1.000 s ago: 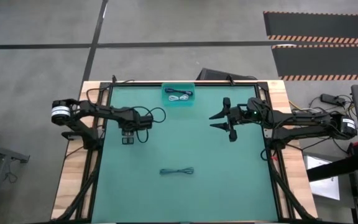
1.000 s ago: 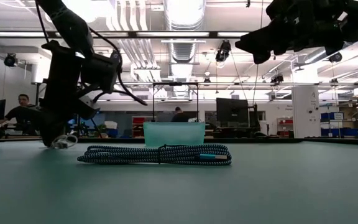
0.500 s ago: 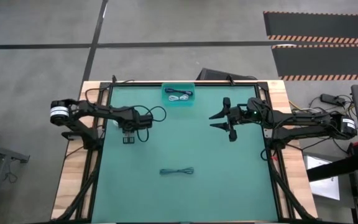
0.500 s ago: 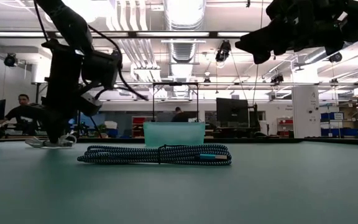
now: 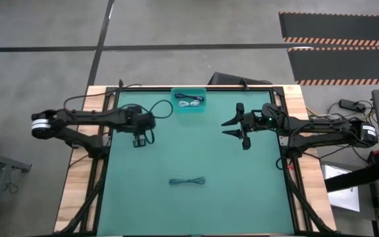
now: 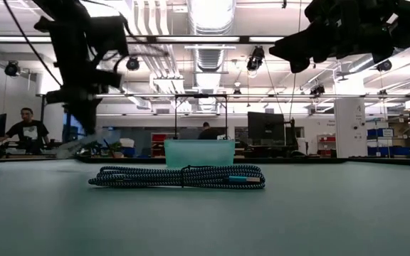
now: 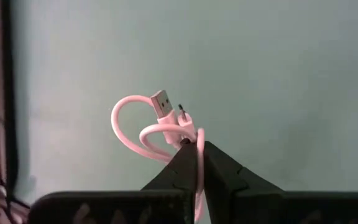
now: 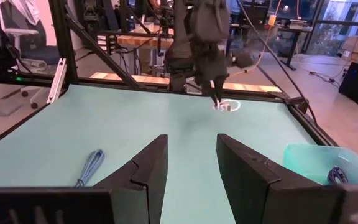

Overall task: Pick and place USB-C Cables
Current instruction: Put the white charger cable into the green bin

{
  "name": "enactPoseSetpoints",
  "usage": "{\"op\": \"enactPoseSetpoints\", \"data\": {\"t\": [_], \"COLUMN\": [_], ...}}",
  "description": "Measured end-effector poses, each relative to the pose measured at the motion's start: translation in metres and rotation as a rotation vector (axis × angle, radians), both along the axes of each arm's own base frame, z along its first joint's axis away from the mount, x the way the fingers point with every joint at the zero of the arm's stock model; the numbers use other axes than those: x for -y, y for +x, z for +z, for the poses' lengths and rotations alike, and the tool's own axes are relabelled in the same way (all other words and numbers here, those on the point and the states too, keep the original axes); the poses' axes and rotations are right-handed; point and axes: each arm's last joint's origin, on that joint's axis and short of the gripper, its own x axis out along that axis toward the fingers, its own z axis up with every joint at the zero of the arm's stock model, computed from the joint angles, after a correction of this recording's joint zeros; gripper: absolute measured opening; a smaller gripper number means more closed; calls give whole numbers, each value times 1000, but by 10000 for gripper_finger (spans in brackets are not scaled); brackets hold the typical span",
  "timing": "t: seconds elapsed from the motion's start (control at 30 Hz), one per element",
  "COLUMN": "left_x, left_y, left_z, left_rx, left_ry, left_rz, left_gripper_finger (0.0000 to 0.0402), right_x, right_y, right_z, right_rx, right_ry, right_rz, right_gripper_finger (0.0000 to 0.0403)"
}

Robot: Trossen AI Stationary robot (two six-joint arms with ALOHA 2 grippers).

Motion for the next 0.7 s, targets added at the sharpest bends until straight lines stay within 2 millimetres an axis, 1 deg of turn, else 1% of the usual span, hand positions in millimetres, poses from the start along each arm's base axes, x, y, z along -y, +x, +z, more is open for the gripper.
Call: {"op": "enactPoseSetpoints", "data": {"t": [0.17,0.4,0.53,0.7], "left_x": [0,0,0,0], "left_y": [0,9,17,27], "left_z": [22,48,58,62], "left_rx": [205,486,616,773], "left_ry": [63,137,167,183], "left_rz": [-45,-171,-245,-320], "left_gripper_finger": [0,0,0,0], "right_x": [0,2,5,9], "right_y": [0,6,15,28], "right_z": [2,1,-3,-11], "right_rx": [17,49,82,136], "right_ry": [-5,-19,-31,-48], "right_rz": [0,0,0,0], "right_gripper_finger": [128,128,128,127]}}
